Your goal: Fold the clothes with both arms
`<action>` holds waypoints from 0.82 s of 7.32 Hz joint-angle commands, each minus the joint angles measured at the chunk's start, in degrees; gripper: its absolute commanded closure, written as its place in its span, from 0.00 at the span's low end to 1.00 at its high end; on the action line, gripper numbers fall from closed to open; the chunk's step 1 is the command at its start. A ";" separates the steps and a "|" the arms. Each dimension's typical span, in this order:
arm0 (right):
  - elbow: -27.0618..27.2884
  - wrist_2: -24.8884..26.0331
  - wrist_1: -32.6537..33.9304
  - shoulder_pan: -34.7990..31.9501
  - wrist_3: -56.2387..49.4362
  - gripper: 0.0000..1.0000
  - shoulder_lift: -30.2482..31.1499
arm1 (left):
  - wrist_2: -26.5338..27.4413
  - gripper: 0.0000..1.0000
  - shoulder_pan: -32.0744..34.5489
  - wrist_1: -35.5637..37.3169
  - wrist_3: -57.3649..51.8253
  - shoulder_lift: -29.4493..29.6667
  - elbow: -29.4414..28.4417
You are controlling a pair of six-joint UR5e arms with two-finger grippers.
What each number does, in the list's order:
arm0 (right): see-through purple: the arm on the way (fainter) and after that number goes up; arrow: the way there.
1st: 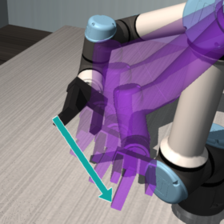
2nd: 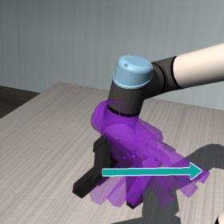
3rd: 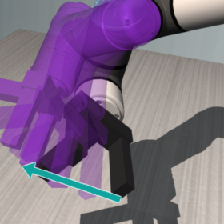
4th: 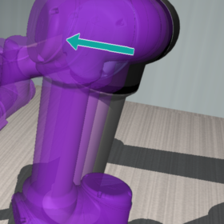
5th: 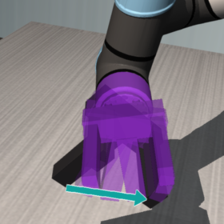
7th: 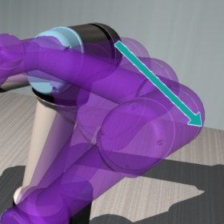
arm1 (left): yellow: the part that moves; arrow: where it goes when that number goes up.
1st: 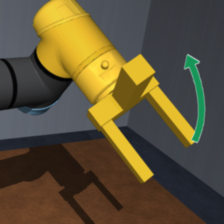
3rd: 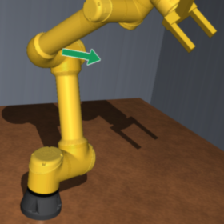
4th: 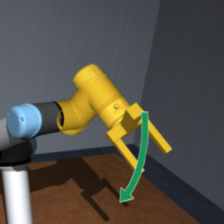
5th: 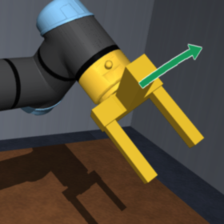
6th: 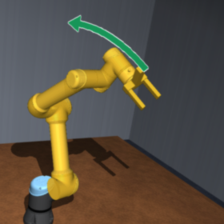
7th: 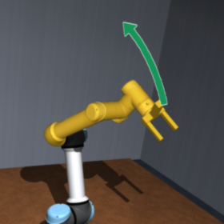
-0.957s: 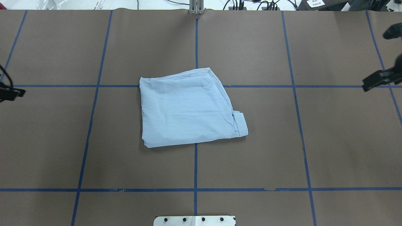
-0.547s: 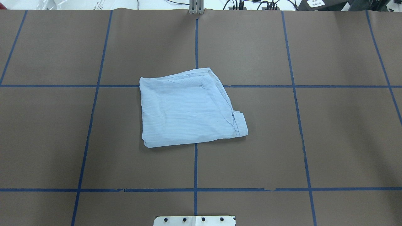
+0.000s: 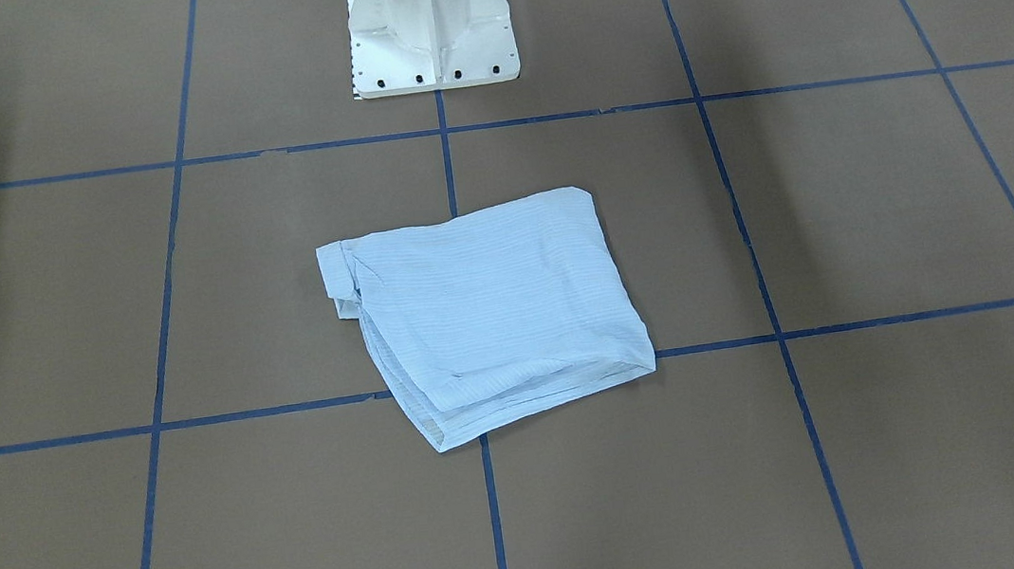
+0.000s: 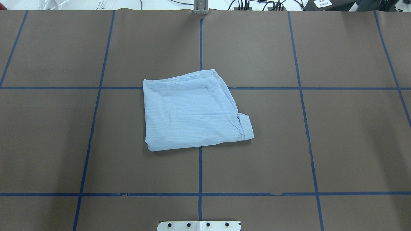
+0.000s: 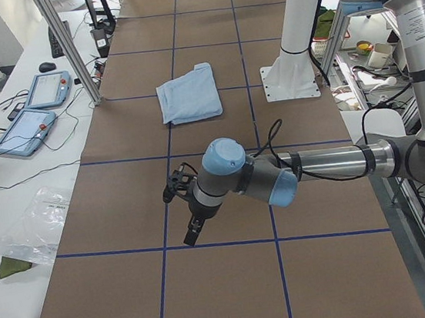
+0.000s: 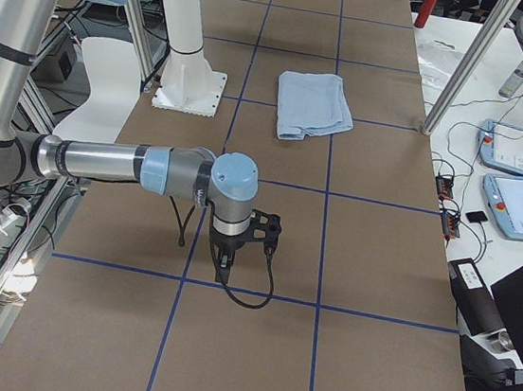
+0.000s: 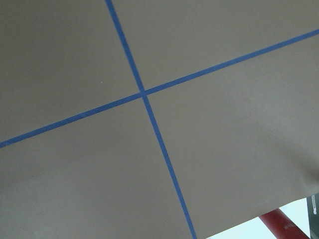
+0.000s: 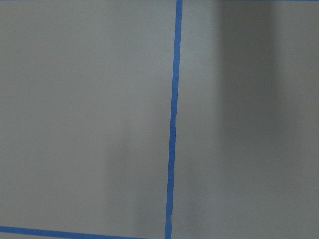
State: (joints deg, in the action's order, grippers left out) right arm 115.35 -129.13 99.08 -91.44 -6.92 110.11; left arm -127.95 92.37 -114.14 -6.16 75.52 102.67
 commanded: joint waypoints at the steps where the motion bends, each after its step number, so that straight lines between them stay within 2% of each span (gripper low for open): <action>1: -0.39 -0.42 0.06 -0.23 -3.28 0.00 0.19 | 0.59 0.00 0.70 3.55 -0.70 -0.21 -2.21; 3: -0.57 -0.42 0.06 -0.23 -3.36 0.00 0.19 | 0.34 0.00 1.40 6.12 -0.61 -0.64 -2.64; 5: -1.36 -0.33 0.06 -0.23 -3.27 0.00 0.19 | -0.19 0.00 1.40 17.23 0.37 0.59 -0.73; 6: -1.88 -0.33 0.06 -0.23 -3.19 0.00 0.19 | -0.19 0.00 1.49 18.68 0.10 0.07 1.02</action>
State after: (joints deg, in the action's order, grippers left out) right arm 114.04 -129.50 99.14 -91.67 -10.18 110.31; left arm -128.00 93.78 -99.17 -5.88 75.80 101.87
